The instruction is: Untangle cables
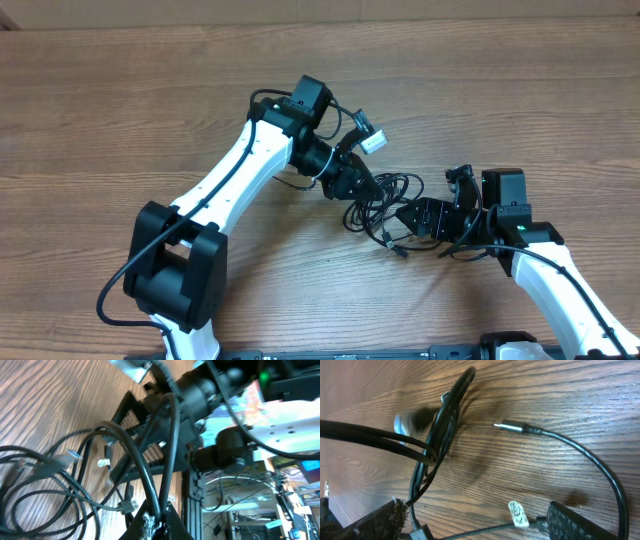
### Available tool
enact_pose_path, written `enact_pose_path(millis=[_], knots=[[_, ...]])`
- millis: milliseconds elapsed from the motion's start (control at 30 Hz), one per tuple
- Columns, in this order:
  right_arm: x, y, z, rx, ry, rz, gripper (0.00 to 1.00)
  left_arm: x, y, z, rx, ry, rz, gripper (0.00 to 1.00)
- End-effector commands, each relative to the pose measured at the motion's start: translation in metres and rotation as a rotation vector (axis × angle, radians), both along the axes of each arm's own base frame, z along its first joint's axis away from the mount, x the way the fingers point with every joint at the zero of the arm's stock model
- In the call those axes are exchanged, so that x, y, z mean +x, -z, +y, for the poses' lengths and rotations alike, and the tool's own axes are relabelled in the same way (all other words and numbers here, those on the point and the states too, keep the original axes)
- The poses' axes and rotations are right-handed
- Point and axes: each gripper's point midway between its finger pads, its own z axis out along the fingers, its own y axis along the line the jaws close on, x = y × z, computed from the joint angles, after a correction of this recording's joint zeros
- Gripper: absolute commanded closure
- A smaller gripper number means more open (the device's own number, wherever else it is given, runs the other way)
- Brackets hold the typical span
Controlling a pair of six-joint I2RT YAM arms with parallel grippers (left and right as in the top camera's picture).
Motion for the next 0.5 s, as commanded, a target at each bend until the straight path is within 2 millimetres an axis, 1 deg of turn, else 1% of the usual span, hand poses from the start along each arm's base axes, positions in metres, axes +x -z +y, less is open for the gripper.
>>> enact_pose_path(millis=[0, 33, 100, 133, 200, 267, 333, 367, 400, 433, 467], knots=[[0.006, -0.01, 0.004, 0.019, -0.033, -0.043, 0.12, 0.005, -0.032, 0.003, -0.135, 0.015, -0.049, 0.96], [0.006, -0.01, 0.004, 0.019, -0.033, -0.043, 0.12, 0.007, -0.03, 0.005, -0.124, 0.008, -0.051, 0.96], [0.007, -0.009, 0.002, 0.006, -0.025, -0.042, 0.13, 0.014, -0.02, 0.012, -0.059, -0.019, -0.068, 0.96], [0.007, -0.006, -0.001, -0.012, -0.012, -0.038, 0.14, 0.021, -0.008, 0.02, 0.021, -0.053, -0.074, 0.96], [0.007, -0.006, -0.001, -0.012, -0.013, -0.038, 0.14, 0.031, 0.008, 0.03, 0.142, -0.107, -0.082, 0.96], [0.008, -0.006, -0.001, -0.013, -0.012, -0.038, 0.14, 0.042, 0.027, 0.044, 0.293, -0.187, -0.082, 0.96], [0.008, -0.005, -0.002, -0.02, -0.008, -0.036, 0.15, 0.052, 0.041, 0.059, 0.413, -0.257, -0.09, 0.96], [0.007, -0.004, -0.003, -0.027, -0.004, -0.034, 0.15, 0.057, 0.046, 0.067, 0.465, -0.292, -0.092, 0.96], [0.007, -0.003, -0.005, -0.039, 0.001, -0.029, 0.15, 0.059, 0.047, 0.071, 0.483, -0.308, -0.086, 0.96], [0.007, -0.001, -0.007, -0.052, 0.008, -0.024, 0.15, 0.06, 0.048, 0.075, 0.488, -0.32, -0.078, 0.96], [0.005, 0.004, -0.014, -0.091, 0.027, -0.007, 0.16, 0.062, 0.044, 0.081, 0.48, -0.336, -0.056, 0.96]])
